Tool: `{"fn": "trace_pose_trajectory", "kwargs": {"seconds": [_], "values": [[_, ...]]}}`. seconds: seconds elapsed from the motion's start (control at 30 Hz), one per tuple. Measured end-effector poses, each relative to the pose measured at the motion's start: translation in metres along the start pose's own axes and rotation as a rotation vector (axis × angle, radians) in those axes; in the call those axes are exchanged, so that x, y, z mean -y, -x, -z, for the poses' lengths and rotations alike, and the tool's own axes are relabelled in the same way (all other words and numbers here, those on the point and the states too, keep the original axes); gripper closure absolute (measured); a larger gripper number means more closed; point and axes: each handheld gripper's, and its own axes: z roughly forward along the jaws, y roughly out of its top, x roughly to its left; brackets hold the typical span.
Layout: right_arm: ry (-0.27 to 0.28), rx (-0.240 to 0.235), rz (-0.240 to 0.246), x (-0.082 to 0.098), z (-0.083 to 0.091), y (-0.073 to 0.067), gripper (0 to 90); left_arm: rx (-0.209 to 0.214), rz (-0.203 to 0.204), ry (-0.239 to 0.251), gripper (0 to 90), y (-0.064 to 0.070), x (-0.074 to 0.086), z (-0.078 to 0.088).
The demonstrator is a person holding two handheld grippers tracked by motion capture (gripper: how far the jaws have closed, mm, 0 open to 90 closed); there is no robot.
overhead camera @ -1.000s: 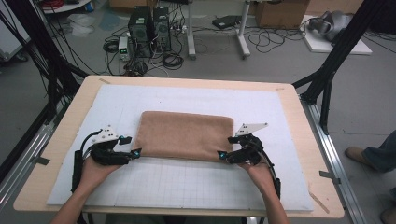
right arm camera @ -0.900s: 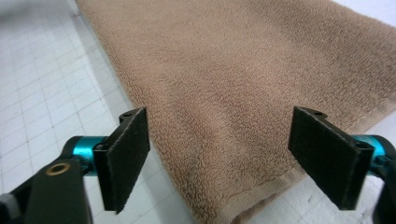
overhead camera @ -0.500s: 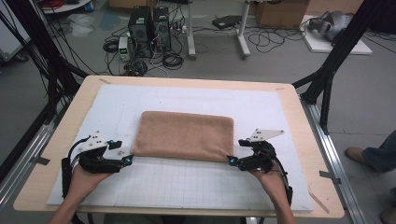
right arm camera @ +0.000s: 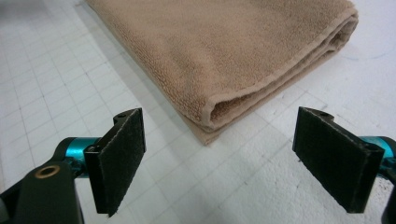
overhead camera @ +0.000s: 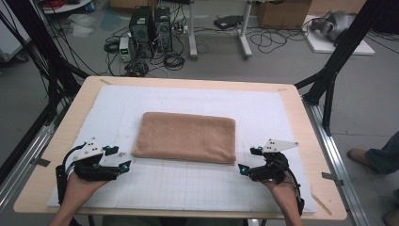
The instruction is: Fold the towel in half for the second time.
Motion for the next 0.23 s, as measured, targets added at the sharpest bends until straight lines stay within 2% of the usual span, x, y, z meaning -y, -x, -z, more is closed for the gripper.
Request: {"fn": "trace_pose_trajectory", "kwargs": {"seconds": [0.23], "values": [[0.002, -0.003, 0.008, 0.0002, 0.0007, -0.0007, 16.3, -0.005, 0.001, 0.009, 24.9, -0.0005, 0.0019, 0.0042]]}}
